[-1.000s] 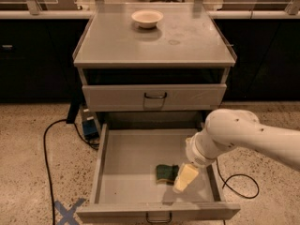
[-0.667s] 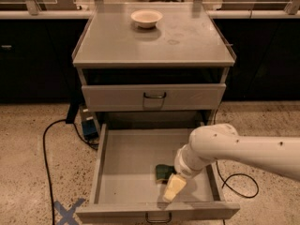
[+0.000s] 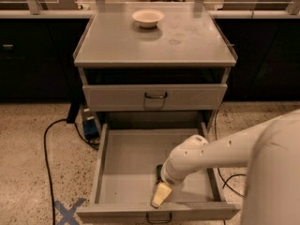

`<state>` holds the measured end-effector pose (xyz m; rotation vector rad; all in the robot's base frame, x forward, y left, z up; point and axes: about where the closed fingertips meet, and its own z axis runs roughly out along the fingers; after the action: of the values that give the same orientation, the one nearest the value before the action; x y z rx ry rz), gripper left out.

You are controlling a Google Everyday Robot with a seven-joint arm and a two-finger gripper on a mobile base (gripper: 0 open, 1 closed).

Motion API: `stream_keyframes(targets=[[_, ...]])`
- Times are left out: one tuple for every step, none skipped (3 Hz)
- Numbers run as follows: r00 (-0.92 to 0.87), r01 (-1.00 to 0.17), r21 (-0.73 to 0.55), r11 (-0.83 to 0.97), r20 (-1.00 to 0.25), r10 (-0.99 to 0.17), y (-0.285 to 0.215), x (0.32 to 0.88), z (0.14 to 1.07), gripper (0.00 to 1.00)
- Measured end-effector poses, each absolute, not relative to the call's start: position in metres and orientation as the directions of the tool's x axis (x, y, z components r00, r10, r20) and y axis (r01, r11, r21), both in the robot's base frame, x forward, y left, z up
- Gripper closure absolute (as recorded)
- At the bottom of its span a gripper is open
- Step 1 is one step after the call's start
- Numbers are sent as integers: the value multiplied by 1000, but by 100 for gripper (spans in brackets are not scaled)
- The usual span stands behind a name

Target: Pick sponge from middle drawer and place on counter

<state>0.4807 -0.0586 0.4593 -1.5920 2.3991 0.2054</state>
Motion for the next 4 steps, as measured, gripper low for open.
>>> stream_keyframes(targets=[[-455, -877, -30, 480, -270, -848, -62, 505, 446, 0], [-457, -876, -27, 481, -273, -847, -63, 505, 445, 0], [-481, -861, 0, 508, -322, -815, -72, 510, 441, 0], [-542, -826, 90, 556, -399, -740, -84, 527, 426, 0]])
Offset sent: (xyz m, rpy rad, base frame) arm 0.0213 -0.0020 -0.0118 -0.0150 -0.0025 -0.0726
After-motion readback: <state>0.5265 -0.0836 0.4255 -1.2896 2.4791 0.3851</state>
